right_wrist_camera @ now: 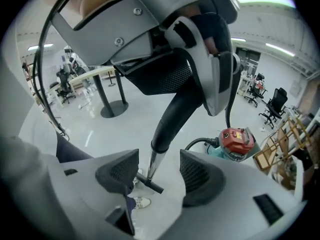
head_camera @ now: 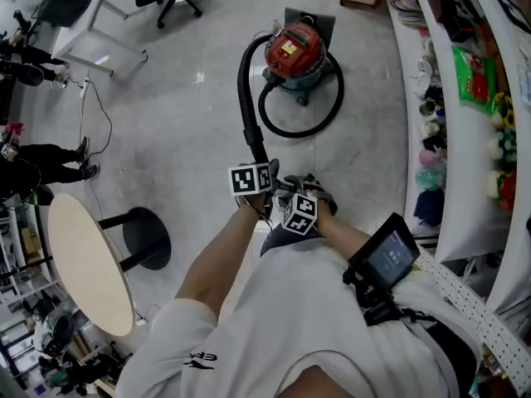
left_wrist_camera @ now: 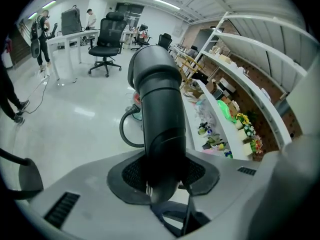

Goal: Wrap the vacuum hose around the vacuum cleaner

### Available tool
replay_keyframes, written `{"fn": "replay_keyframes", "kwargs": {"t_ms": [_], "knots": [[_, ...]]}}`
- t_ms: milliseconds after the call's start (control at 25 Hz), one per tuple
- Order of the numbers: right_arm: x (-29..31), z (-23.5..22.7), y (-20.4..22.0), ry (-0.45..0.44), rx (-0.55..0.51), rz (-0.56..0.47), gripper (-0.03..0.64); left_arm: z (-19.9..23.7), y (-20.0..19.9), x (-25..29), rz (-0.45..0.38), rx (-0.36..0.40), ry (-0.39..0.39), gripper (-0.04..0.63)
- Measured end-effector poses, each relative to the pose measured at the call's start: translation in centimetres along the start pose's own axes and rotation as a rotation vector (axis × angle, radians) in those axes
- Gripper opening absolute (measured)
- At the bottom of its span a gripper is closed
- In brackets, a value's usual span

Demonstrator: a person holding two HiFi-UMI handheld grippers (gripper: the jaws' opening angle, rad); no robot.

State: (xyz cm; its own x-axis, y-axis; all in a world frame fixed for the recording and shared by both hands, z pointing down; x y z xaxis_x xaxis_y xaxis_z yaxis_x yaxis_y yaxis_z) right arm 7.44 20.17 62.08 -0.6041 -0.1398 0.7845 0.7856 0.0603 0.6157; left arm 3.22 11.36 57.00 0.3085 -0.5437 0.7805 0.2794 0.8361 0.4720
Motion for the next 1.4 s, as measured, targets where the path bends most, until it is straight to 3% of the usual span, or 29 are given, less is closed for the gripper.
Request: {"fn": "replay_keyframes", "kwargs": {"t_ms": [360, 560, 840, 1120, 1400], "knots": [[-0.7, -2.5, -0.5, 0.101, 0.026, -0.038, 0.256, -3.2, -0.3, 0.6, 0.009, -0.05, 0.036, 0.135], [-1.3, -3.9, -1.3, 0.135, 0.045, -0.078, 0.256, -4.5, -1.1, 0.8, 0.003, -0.134, 0.069, 0.137], [-2.3, -4.8, 0.3, 0.159, -0.084, -0.032, 0.233, -6.1, -0.2, 1.3, -0.001, -0.272, 0.138, 0.137], [-2.9, -4.7, 3.8, 0.121, -0.059, 0.042, 0.207, -8.2, 1.2, 2.5, 0.024, -0.258, 0.217, 0.137], [-3.1, -4.6, 6.2, 0.07, -0.02, 0.073, 0.198, -9.8, 2.7, 3.2, 0.076, -0.123, 0.318, 0.152]]}}
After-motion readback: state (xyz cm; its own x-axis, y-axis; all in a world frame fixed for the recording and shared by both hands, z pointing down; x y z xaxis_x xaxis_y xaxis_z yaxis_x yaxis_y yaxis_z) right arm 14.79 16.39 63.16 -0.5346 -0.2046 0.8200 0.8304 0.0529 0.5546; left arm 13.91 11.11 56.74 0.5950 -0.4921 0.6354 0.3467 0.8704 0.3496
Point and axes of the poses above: the fingertips, and each gripper's own axes: x forward along the fingers, z to its left, y out of its underside, the point moved 1 cm from there along -x, backward along the fingers, and after that the axes turned 5 degrees about -z, right-handed, at the moved point
